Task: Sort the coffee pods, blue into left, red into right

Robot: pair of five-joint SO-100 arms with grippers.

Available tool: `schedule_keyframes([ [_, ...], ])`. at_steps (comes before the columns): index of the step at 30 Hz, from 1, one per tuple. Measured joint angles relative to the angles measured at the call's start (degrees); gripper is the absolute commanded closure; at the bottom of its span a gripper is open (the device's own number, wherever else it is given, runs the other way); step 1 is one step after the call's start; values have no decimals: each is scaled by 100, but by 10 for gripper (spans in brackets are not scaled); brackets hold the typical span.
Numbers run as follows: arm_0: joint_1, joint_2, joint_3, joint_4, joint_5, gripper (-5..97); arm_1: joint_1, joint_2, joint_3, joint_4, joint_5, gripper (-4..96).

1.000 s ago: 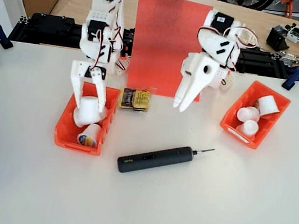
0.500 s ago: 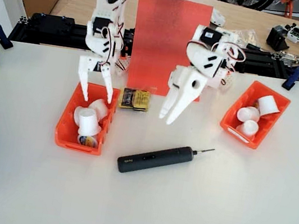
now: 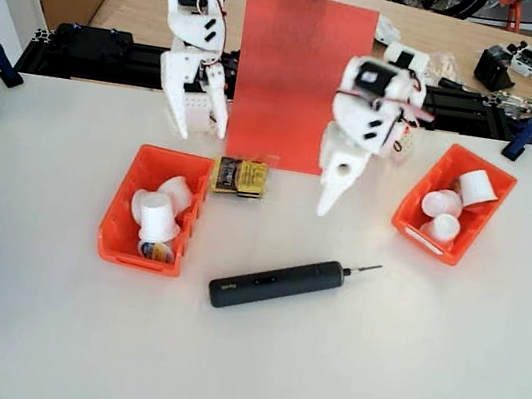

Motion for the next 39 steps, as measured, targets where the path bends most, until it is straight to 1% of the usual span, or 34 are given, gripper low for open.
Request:
schedule_keyframes([
  [2, -220, 0, 0, 79, -563, 749, 281, 0, 360, 0, -422, 563],
  [4, -475, -44, -53, 70, -870, 753, 712, 0, 536, 0, -1055, 559],
  [7, -773, -483, -668, 132, -853, 763, 1521, 0, 580, 0, -2197, 550],
  [10, -782, -1055, -1687, 853, -879, 776, 2065, 0, 580, 0, -3234, 549],
  [12, -580, -1239, -2347, 1389, -1063, 779, 2241, 0, 580, 0, -3744, 548],
  [13, -431, -1274, -2540, 1547, -1134, 779, 2294, 0, 606, 0, -3920, 548],
  [15, -18, -1292, -2725, 1819, -1424, 778, 2364, 0, 686, 0, -4140, 548],
  [17, 475, -1318, -2786, 1942, -1573, 780, 2435, 0, 721, 0, -4245, 551],
  [21, 1380, -1318, -2804, 2083, -1942, 782, 2610, 0, 756, 0, -4280, 563],
  [23, 1679, -1318, -2804, 2180, -2188, 781, 2663, -62, 756, 0, -4280, 569],
  [26, 1802, -1310, -2804, 2259, -2268, 778, 2628, -114, 756, 0, -4245, 578],
  [28, 1775, -1310, -2804, 2355, -2268, 776, 2540, -114, 756, 0, -4140, 588],
  [32, 1723, -1310, -2742, 2408, -2329, 778, 2320, -114, 686, 0, -4025, 624],
  [33, 1670, -1301, -2663, 2408, -2443, 781, 2224, -114, 650, 0, -3946, 630],
  [36, 1573, -1063, -2197, 2303, -3190, 785, 1793, -114, 360, 0, -3542, 649],
  [37, 1494, -967, -2013, 2171, -3419, 787, 1591, -114, 211, 0, -3313, 657],
  [39, 1187, -932, -1696, 1731, -3568, 800, 1116, -114, -132, 0, -2848, 678],
])
